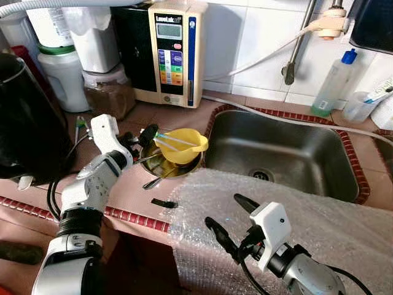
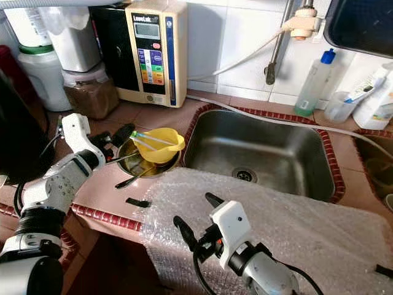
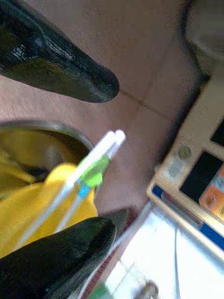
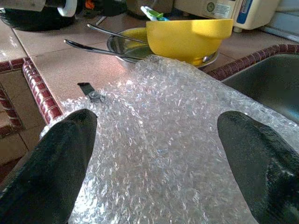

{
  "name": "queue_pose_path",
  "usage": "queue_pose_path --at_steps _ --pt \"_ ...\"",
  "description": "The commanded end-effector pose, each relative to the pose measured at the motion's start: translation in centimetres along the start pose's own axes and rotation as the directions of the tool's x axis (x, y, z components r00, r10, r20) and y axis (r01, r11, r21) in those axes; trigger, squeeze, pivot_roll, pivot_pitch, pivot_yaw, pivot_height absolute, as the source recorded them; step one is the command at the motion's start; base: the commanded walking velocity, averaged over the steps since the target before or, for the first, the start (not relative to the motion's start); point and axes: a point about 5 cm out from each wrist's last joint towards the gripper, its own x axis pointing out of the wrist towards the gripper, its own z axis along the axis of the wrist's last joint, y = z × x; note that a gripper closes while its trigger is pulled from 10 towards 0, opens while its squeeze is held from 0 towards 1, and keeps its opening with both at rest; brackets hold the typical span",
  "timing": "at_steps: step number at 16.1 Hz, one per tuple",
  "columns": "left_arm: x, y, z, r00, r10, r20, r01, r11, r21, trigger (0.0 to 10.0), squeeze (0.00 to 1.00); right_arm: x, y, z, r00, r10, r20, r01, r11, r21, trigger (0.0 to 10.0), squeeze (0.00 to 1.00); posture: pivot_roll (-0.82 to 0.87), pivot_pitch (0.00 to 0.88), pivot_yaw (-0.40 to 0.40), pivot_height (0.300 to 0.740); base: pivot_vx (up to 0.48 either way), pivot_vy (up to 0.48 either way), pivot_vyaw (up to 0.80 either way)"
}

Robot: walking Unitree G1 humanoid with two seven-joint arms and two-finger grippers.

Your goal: Kitchen organization

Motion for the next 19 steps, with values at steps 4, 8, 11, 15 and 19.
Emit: queue_pose_path --at_steps 4,8,11,15,19 --pt "0.6 -0.2 -0.1 0.998 0.063 -0.003 -0.063 0.998 -0.015 10.0 0.00 -0.1 0.1 0.6 1.000 -0.004 0.014 0.005 1.000 -0.013 10.0 0.00 0.05 0.000 0.031 0.740 0.000 0.000 0.00" --pt "1.0 -0.9 -0.3 0.999 0.038 -0.009 -0.039 0.996 -0.081 10.0 0.00 -0.2 0.2 0.5 1.000 -0.004 0.011 0.004 1.000 -0.009 10.0 0.00 0.05 0.000 0.031 0.740 0.000 0.000 0.00" --pt "1.2 -1.7 -0.1 1.000 0.008 0.002 -0.008 0.996 -0.092 10.0 0.00 -0.2 0.3 0.5 1.000 -0.003 0.008 0.004 1.000 -0.009 10.0 0.00 0.05 0.000 0.032 0.740 0.000 0.000 0.00" --pt "1.2 -2.6 -0.2 0.998 -0.066 -0.018 0.064 0.992 -0.105 10.0 0.00 -0.3 0.3 0.5 1.000 -0.004 0.008 0.004 1.000 -0.007 10.0 0.00 0.05 0.000 0.030 0.740 0.000 0.000 0.00" --pt "1.1 -3.0 -0.4 0.993 -0.115 -0.024 0.111 0.986 -0.126 10.0 0.00 -0.3 -0.2 0.7 0.999 -0.029 0.020 0.029 1.000 -0.012 10.0 0.00 0.05 0.000 0.026 0.740 0.000 0.000 0.00"
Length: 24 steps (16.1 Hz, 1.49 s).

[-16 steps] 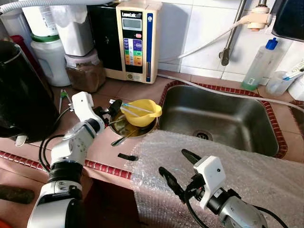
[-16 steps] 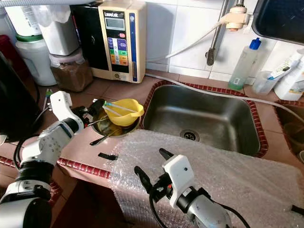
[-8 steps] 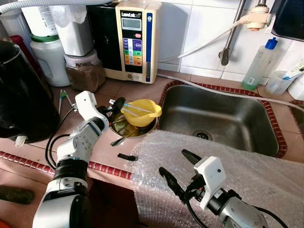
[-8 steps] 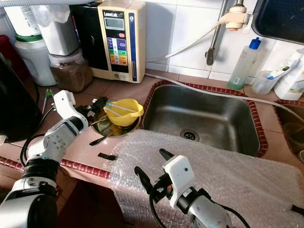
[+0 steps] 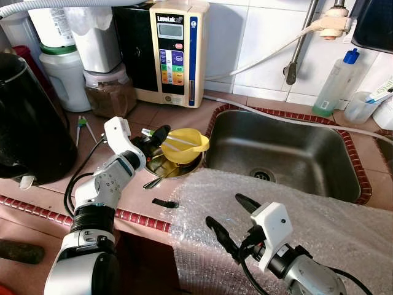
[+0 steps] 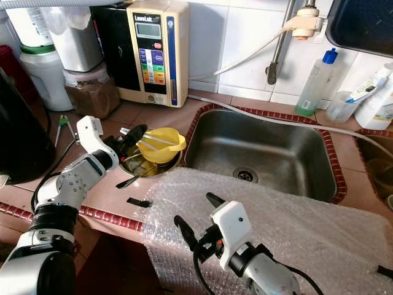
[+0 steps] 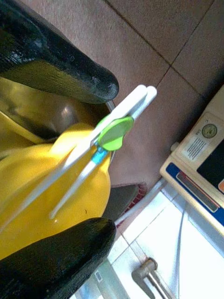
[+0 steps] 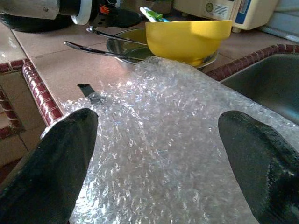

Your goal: Kitchen organization

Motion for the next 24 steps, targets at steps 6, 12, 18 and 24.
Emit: queue_pose_path --at_steps 6,12,18,24 --pt "0.4 -1.2 -0.1 0.998 -0.061 -0.009 0.061 0.998 -0.004 10.0 0.00 -0.2 -0.9 0.9 0.999 -0.040 0.032 0.041 0.999 -0.018 10.0 0.00 0.05 0.000 0.026 0.740 0.000 0.000 0.00" --pt "0.7 -1.4 -0.4 0.998 -0.064 -0.014 0.064 0.998 0.022 0.0 0.00 -0.3 -0.8 0.8 0.999 -0.043 0.030 0.043 0.999 -0.021 10.0 0.00 0.04 0.000 0.029 0.740 0.000 0.000 0.00" --pt "0.7 -1.2 -0.7 0.999 -0.040 -0.020 0.041 0.997 0.072 0.0 0.00 -0.2 -0.9 0.8 0.999 -0.043 0.030 0.044 0.999 -0.024 10.0 0.00 0.04 0.000 0.030 0.740 0.000 0.000 0.00" --pt "0.9 -1.0 -0.9 1.000 -0.019 -0.025 0.021 0.995 0.097 0.0 0.00 -0.3 -0.8 0.7 0.999 -0.044 0.027 0.045 0.999 -0.025 10.0 0.00 0.04 0.000 0.036 0.740 0.000 0.000 0.00"
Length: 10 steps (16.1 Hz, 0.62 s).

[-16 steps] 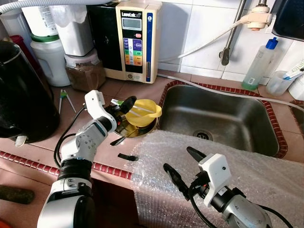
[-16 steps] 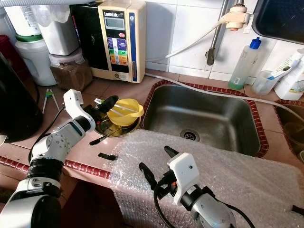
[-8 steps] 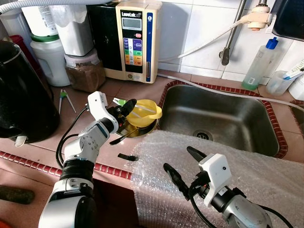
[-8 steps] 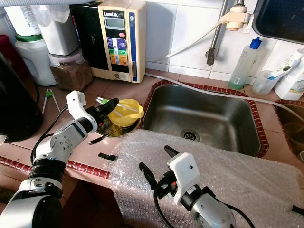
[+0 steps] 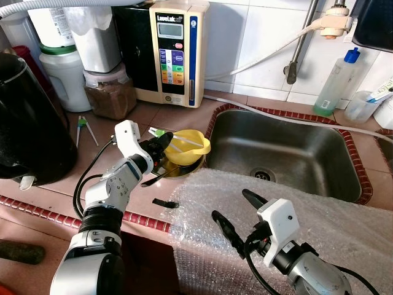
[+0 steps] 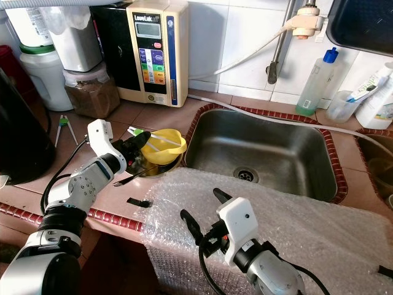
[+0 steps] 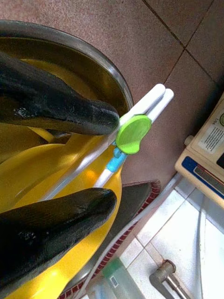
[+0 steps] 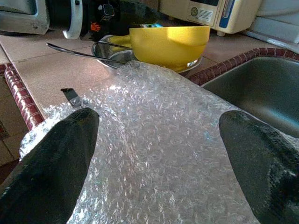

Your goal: Kitchen organization

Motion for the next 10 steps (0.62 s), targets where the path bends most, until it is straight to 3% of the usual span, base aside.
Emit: queue_pose_path --at_steps 1,10 --pt "0.3 -0.4 0.6 1.000 0.001 0.003 -0.001 0.999 0.038 0.0 0.00 0.0 0.0 0.4 1.000 0.002 0.016 -0.002 1.000 -0.013 10.0 0.00 0.04 0.000 0.036 0.740 0.000 0.000 0.00" --pt "-0.5 1.9 2.4 0.993 0.099 0.061 -0.107 0.984 0.144 0.0 0.00 0.2 0.0 0.4 1.000 0.006 0.017 -0.006 1.000 -0.020 10.0 0.00 0.05 0.000 0.029 0.740 0.000 0.000 0.00"
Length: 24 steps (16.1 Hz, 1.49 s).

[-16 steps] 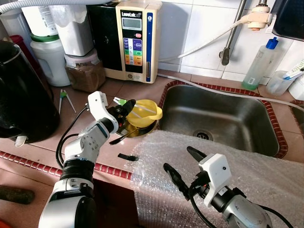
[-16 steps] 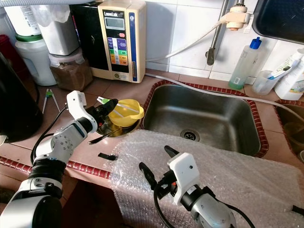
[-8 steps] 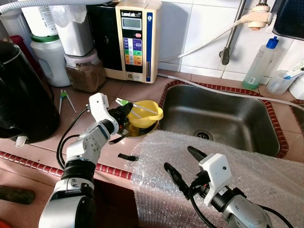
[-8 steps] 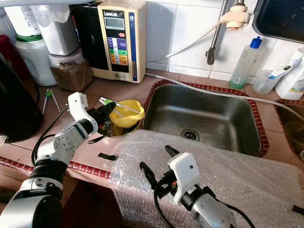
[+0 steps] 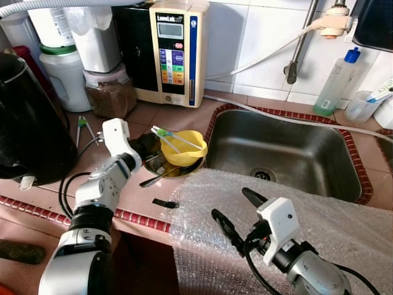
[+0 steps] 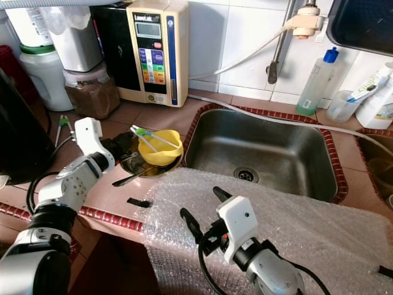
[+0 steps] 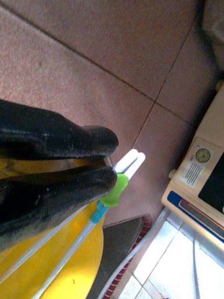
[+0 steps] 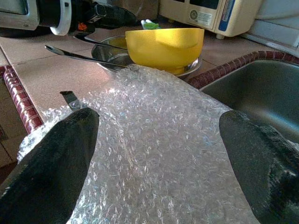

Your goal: Kitchen organization

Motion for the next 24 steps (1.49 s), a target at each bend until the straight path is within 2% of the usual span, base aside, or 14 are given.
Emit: queue_pose_path --at_steps 1,3,4,5,11,14,15,16,20,21,24 --pt "0.2 0.0 1.0 1.000 0.011 0.016 -0.012 0.999 0.034 0.0 0.00 0.0 0.0 0.2 1.000 0.005 0.008 -0.005 1.000 -0.014 10.0 0.00 0.05 0.000 0.028 0.740 0.000 0.000 0.00" --pt "0.0 0.4 1.2 0.999 0.022 0.024 -0.024 0.998 0.054 0.0 0.00 0.0 0.0 0.2 1.000 0.004 0.008 -0.003 1.000 -0.013 10.0 0.00 0.05 0.000 0.027 0.740 0.000 0.000 0.00" --pt "0.0 0.4 1.5 0.999 0.017 0.039 -0.018 0.999 0.029 0.0 0.00 0.1 0.0 0.2 1.000 0.004 0.007 -0.004 1.000 -0.012 10.0 0.00 0.06 0.000 0.023 0.740 0.000 0.000 0.00" --pt "0.2 -0.1 2.0 0.998 -0.003 0.058 0.002 1.000 0.022 10.0 1.00 0.2 0.0 0.2 1.000 0.008 0.008 -0.008 1.000 -0.012 10.0 0.00 0.06 0.000 0.016 0.740 0.000 0.000 0.00" --pt "1.0 -2.4 2.1 0.991 -0.081 0.110 0.088 0.994 -0.061 10.0 1.00 0.4 -0.2 0.4 1.000 0.010 0.015 -0.010 1.000 -0.017 10.0 0.00 0.05 0.000 0.019 0.740 0.000 0.000 0.00" --pt "1.6 -3.8 1.4 0.990 -0.123 0.069 0.123 0.992 -0.009 10.0 1.00 0.2 -0.1 0.5 1.000 0.004 0.013 -0.004 1.000 -0.018 10.0 0.00 0.03 0.000 0.027 0.740 0.000 0.000 0.00" --pt "1.9 -4.4 1.0 0.990 -0.133 0.048 0.131 0.991 0.042 10.0 1.00 0.0 0.0 0.4 1.000 -0.004 0.009 0.004 1.000 -0.023 10.0 0.00 0.02 0.000 0.032 0.740 0.000 0.000 0.00" --pt "2.0 -4.7 0.9 0.989 -0.140 0.044 0.138 0.989 0.042 10.0 1.00 -0.1 -0.1 0.5 1.000 -0.009 0.009 0.009 1.000 -0.023 10.0 0.00 0.02 0.000 0.032 0.740 0.000 0.000 0.00" --pt "2.6 -5.2 0.6 0.994 -0.102 0.032 0.100 0.992 0.078 10.0 1.00 -0.3 0.0 0.5 1.000 -0.020 0.008 0.020 0.999 -0.026 10.0 0.00 0.00 0.000 0.043 0.740 0.000 0.000 0.00" --pt "2.7 -5.3 0.6 0.996 -0.080 0.033 0.074 0.984 0.159 10.0 1.00 -0.4 0.0 0.5 1.000 -0.024 0.008 0.024 0.999 -0.028 10.0 0.00 -0.01 0.000 0.045 0.740 0.000 0.000 0.00" --pt "2.9 -5.5 0.4 0.998 -0.061 0.035 0.054 0.983 0.176 10.0 1.00 -0.4 0.0 0.5 1.000 -0.028 0.007 0.028 0.999 -0.033 10.0 0.00 -0.01 0.000 0.046 0.740 0.000 0.000 0.00"
